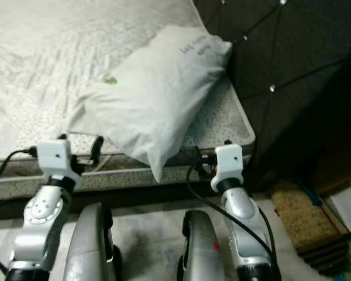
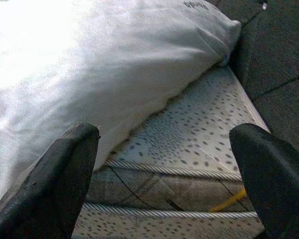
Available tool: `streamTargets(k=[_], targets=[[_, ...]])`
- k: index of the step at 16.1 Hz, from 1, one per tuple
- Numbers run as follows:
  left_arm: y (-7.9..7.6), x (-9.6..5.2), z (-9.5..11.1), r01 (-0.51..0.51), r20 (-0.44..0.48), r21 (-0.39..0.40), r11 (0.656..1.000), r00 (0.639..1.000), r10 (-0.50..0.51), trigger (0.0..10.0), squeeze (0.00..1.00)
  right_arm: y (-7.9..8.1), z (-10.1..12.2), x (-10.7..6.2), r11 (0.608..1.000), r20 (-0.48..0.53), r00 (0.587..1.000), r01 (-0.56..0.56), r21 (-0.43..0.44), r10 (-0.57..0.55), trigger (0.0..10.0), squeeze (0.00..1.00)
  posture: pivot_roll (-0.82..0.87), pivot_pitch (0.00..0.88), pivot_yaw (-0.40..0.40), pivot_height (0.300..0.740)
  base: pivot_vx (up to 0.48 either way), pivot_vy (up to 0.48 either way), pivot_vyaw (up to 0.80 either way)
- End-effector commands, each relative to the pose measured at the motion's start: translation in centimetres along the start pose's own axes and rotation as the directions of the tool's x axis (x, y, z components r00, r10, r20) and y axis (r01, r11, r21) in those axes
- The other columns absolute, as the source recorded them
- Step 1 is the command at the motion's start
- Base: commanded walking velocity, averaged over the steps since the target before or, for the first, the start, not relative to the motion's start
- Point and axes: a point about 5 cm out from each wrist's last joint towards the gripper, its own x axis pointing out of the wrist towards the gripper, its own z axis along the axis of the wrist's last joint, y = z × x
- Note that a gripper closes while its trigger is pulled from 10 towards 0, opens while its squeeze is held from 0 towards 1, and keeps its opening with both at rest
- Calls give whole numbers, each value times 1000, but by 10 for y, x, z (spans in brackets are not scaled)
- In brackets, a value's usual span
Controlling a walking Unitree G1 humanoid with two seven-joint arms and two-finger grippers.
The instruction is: Clean up the room
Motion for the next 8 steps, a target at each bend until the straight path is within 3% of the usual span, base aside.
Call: streamTargets(k=[1,8], targets=[[1,-1,4,5,10,3,1000,1000,-5,10000,0,3,2,-2,1000,13,1000,-17,-11,18,10000,0,-4,153,-55,565,0,0,800],[0,-5,3,5,0,0,1000,1000,-5,10000,0,5,-1,1,1000,-9,1000,-20,-8,20,10000,0,13,159,-58,565,207,0,0]])
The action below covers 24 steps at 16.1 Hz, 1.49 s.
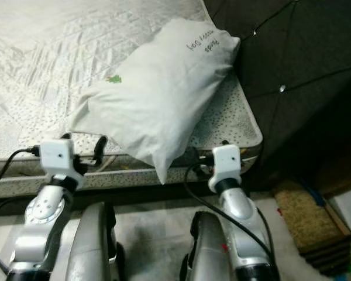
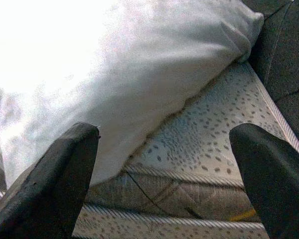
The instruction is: Clean up the room
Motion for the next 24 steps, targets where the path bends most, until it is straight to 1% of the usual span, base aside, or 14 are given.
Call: streamTargets(k=[1,3,6,7,10,15,17,18,19,20,21,22,23,24], targets=[[-3,0,5,7,16,-1,1000,1000,-7,10000,0,-7,-4,-1,999,-28,999,20,-34,-21,10000,0,13,159,-58,565,240,0,0],[-4,1,7,18,22,-5,1000,1000,-18,10000,0,-8,-6,-1,999,-36,999,27,-34,-28,10000,0,17,158,-52,565,263,0,0],[-3,3,9,24,27,-2,1000,999,-24,10000,0,-5,-4,-1,998,-19,1000,5,-60,-6,10000,0,17,158,-52,565,293,0,188],[-3,3,9,24,27,-2,1000,999,-24,10000,0,-5,-3,-1,998,-18,1000,6,-61,-8,10000,0,17,158,-52,565,304,0,550],[-6,5,10,24,32,-3,1000,999,-24,10000,0,-6,-6,1,999,-29,1000,11,-49,-12,10000,0,22,144,-57,565,296,0,0],[-4,4,6,14,0,7,1000,1000,-14,10000,0,-3,-11,3,999,-64,998,-6,-48,3,10000,0,27,143,-54,565,0,0,0],[-3,-2,-5,25,-71,38,999,997,-22,10000,0,0,-18,3,998,-128,991,-55,-41,49,10000,0,29,145,-47,565,0,0,0],[0,-10,-10,29,-96,44,999,995,-25,10000,0,2,-25,-1,991,-186,977,-119,-62,105,10000,0,27,150,-42,565,0,0,0],[3,-22,-16,31,-130,58,998,991,-24,10000,0,2,-33,-6,983,-243,958,-172,-66,151,10000,0,29,150,-43,565,0,0,0],[3,-25,-17,35,-134,58,998,991,-27,10000,0,2,-34,-7,982,-253,954,-180,-59,160,10000,0,29,150,-43,565,0,0,0],[3,-32,-19,35,-150,60,998,988,-25,10000,0,3,-38,-9,973,-289,935,-227,-44,205,10000,0,33,154,-43,565,0,0,0],[4,-36,-20,29,-160,58,998,987,-19,10000,0,5,-39,-10,966,-305,924,-255,-39,231,10000,0,38,156,-43,565,0,0,0],[5,-39,-22,23,-174,64,998,985,-11,10000,0,9,-41,-10,943,-339,891,-332,-28,304,10000,0,43,159,-44,565,0,0,0],[5,-40,-22,19,-180,69,997,984,-6,10000,0,12,-41,-10,933,-350,875,-359,-8,334,10000,0,47,161,-45,565,0,0,0]])
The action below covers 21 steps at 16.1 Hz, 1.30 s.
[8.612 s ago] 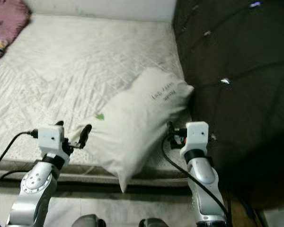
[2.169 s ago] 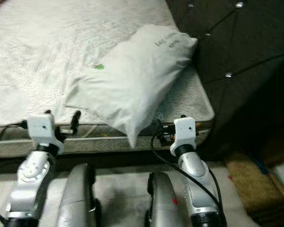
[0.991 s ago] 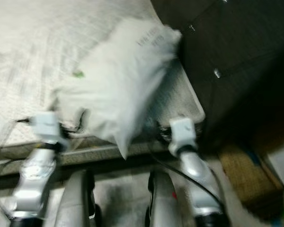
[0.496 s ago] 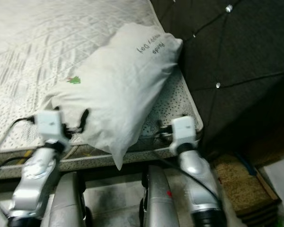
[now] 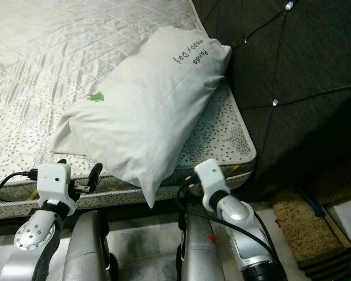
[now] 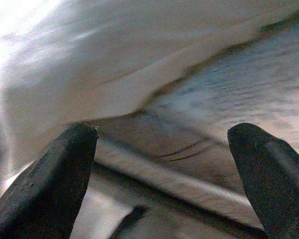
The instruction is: Clean up the room
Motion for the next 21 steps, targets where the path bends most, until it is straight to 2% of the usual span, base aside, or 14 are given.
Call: streamTargets(k=[1,4,6,8,10,13,15,16,17,19,21], targets=[[4,-6,-4,-36,-38,27,999,999,37,10000,0,9,-1,4,991,-45,990,-137,1,137,10000,0,63,175,-43,565,0,0,0],[13,-20,-13,-77,-90,20,997,993,78,10000,0,23,0,8,951,-87,947,-311,0,309,10000,0,91,189,-44,565,0,0,0],[16,-26,-14,-89,-103,29,996,990,91,10000,0,26,8,18,946,-61,945,-316,76,320,10000,0,102,193,-45,565,0,0,0],[17,-30,-15,-95,-113,36,995,989,99,10000,0,35,17,29,933,-31,937,-342,114,347,10000,0,120,190,-45,565,0,0,0],[26,-37,-15,-144,-95,54,988,984,148,10000,0,41,25,43,942,-11,953,-299,152,304,10000,0,130,190,-43,565,0,0,0],[38,-43,-21,-215,-128,64,974,967,222,10000,0,46,31,57,952,-15,971,-230,204,238,10000,0,152,195,-43,565,0,0,0],[40,-44,-21,-224,-129,69,972,964,231,10000,0,50,34,63,945,-8,978,-202,258,211,10000,0,161,198,-44,565,0,0,0],[39,-45,-21,-223,-127,69,972,965,231,10000,0,52,37,67,948,-3,981,-187,258,194,10000,0,165,201,-47,565,0,0,0],[38,-44,-21,-224,-127,68,972,965,231,10000,0,50,39,70,954,6,989,-145,262,148,0,0,163,201,-51,565,0,0,0],[38,-43,-21,-227,-123,64,972,965,233,10000,0,43,45,74,957,30,999,-44,285,37,0,0,163,201,-54,565,0,0,0],[38,-41,-20,-237,-110,58,970,964,242,10000,0,26,46,74,905,33,992,94,416,-118,0,0,170,197,-60,565,0,0,0]])
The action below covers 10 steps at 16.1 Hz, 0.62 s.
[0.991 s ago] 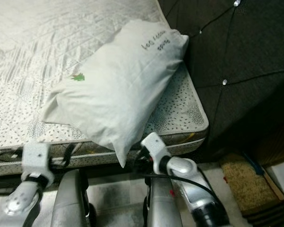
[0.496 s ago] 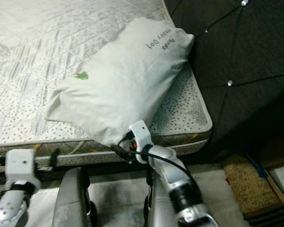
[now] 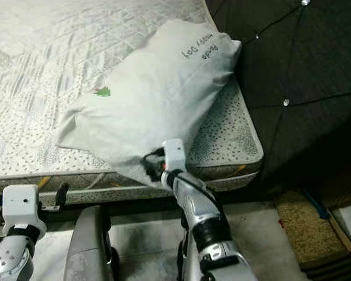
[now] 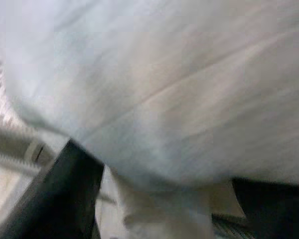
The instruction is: Clean up the room
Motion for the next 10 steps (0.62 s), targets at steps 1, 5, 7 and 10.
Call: streamTargets(k=[1,5,7,10], targets=[[2,-2,-4,-20,-16,3,1000,1000,20,10000,0,-14,6,-2,995,32,996,85,42,-87,0,0,170,197,-60,565,0,0,0],[-1,1,-4,-13,-6,0,1000,1000,13,10000,0,-32,14,-2,978,83,977,192,76,-198,0,0,155,173,-58,565,0,0,0],[-3,6,0,-9,10,-5,1000,1000,9,10000,0,-42,24,-3,966,131,958,247,74,-255,0,0,154,163,-56,565,0,0,0],[-6,11,8,-8,36,-17,1000,999,9,10000,0,-64,45,-5,946,191,926,318,69,-325,0,0,153,153,-55,565,0,0,0]])
